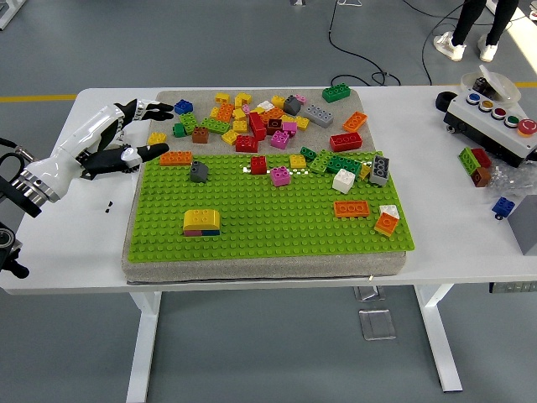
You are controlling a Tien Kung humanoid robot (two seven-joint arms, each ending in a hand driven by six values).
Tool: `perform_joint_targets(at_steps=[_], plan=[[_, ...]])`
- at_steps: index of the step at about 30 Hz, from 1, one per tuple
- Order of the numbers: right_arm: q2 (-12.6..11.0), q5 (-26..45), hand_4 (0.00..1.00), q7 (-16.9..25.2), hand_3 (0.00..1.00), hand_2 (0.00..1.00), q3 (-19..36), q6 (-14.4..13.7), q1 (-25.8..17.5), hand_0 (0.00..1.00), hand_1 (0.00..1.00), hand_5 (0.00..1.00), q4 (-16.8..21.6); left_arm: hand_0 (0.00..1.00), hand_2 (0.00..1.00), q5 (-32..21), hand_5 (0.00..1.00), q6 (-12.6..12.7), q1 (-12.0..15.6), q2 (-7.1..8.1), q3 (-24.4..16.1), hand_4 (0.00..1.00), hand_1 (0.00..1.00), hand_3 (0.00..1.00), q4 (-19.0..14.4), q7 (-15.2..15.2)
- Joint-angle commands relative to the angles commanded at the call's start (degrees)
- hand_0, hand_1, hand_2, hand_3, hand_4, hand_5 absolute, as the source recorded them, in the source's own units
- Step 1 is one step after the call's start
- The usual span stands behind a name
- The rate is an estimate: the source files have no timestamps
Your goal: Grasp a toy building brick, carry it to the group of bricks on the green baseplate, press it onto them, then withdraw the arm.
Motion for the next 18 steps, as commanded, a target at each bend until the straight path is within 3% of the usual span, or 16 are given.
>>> perform_joint_targets(at_steps=[9,18], plan=[[0.0,0.1,0.915,0.1,0.587,0.705,-0.4,0.2,0.2,0.725,0.656,0.500,0.0,0.943,0.838,-7.3,0.708,-0.4,-0.8,0.43,-0.7,0.998,0.851,0.899,-0.2,1.3],[0.0,0.1,0.915,0.3,0.587,0.705,-0.1,0.1,0.2,0.725,0.656,0.500,0.0,0.943,0.841,-10.7,0.716,-0.8,-2.5,1.21,-0.6,0.998,0.856,0.904,0.1,1.7]])
